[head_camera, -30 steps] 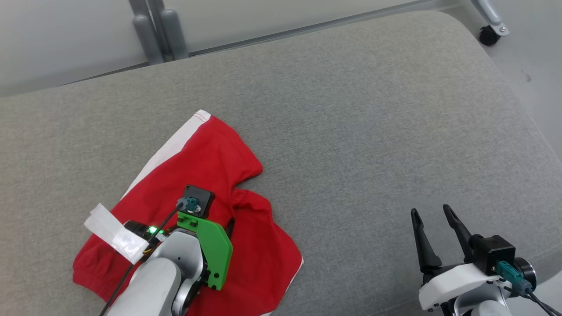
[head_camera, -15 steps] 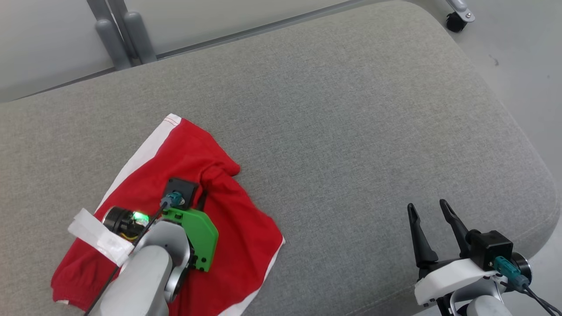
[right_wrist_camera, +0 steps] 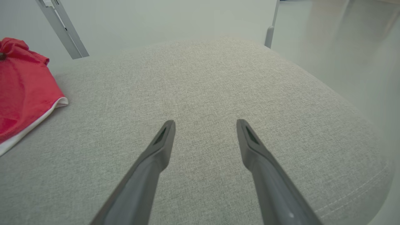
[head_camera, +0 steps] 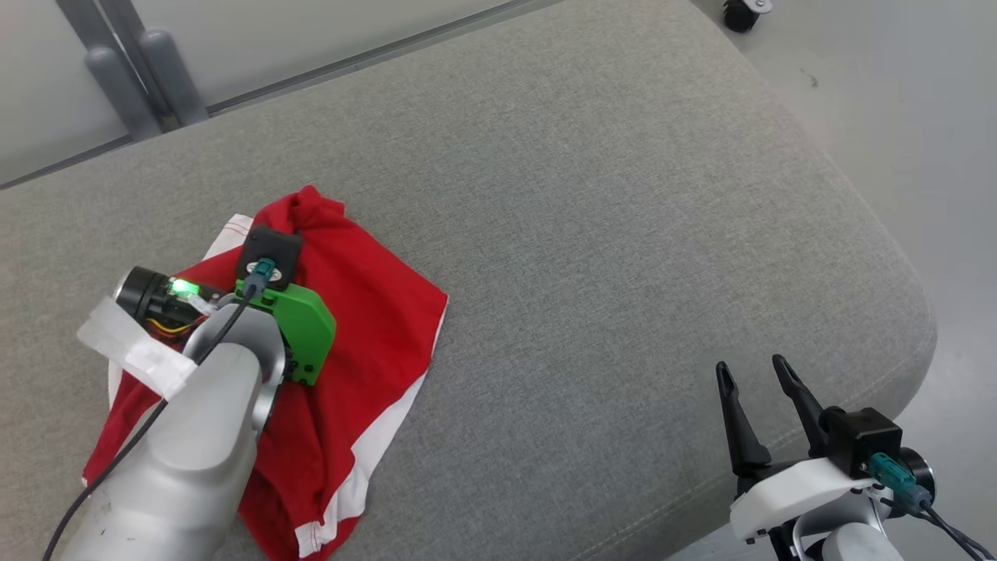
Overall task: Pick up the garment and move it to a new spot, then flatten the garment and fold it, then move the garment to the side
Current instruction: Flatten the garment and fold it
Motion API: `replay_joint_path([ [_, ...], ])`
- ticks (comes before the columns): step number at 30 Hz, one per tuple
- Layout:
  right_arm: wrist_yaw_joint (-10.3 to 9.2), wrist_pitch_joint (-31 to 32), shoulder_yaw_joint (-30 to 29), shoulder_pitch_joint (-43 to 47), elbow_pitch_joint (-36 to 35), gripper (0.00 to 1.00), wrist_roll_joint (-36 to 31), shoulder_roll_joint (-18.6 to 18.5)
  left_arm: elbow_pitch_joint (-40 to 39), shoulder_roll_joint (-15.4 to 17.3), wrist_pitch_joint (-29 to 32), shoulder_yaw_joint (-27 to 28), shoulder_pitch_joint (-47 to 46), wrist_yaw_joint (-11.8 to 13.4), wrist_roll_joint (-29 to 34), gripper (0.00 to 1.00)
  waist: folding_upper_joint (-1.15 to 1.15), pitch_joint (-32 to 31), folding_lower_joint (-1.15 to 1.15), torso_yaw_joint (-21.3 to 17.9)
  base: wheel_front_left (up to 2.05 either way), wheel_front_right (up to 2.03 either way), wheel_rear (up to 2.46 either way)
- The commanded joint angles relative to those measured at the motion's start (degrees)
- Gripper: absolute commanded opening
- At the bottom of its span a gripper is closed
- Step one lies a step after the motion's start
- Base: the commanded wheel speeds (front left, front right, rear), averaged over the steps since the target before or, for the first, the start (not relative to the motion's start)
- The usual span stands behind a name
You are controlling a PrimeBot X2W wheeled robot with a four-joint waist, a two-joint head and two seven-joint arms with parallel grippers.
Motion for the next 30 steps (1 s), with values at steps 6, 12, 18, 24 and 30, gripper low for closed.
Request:
replay_joint_path([
  [6, -0.02, -0.2, -1.7, 2.1, 0.3, 1.0, -0.4, -0.2, 9.1, -0.8, -2.0, 1.1, -0.2, 0.7, -1.8, 1.0, 0.0, -1.6, 0.0, 1.2, 0.0, 0.0, 0.0],
  [12, -0.02, -0.2, -2.7, 3.2, -0.3, 1.0, -1.0, -1.3, 11.4, -2.6, -6.2, 2.7, 2.9, 1.4, -4.7, 1.0, 0.0, -4.6, 0.0, 5.7, 0.0, 0.0, 0.0],
  [18, -0.02, -0.2, -5.0, 4.5, -2.1, 1.0, -1.8, -2.9, 3.8, -5.0, -11.9, 7.3, 10.3, 2.8, -8.9, 1.0, 0.0, -8.2, 0.0, 11.4, 0.0, 0.0, 0.0],
  [24, -0.02, -0.2, -7.1, 5.3, -6.2, 1.0, -2.8, -4.7, -18.4, -5.5, -12.0, 12.7, 22.7, 3.9, -7.7, 1.0, 0.0, -11.2, 0.0, 17.2, 0.0, 0.0, 0.0],
  [30, -0.02, -0.2, -7.8, 6.0, -9.8, 1.0, -3.2, -7.0, -34.6, -5.8, -12.0, 18.7, 36.5, 3.3, -3.7, 1.0, 0.0, -12.9, 0.0, 21.5, 0.0, 0.0, 0.0],
])
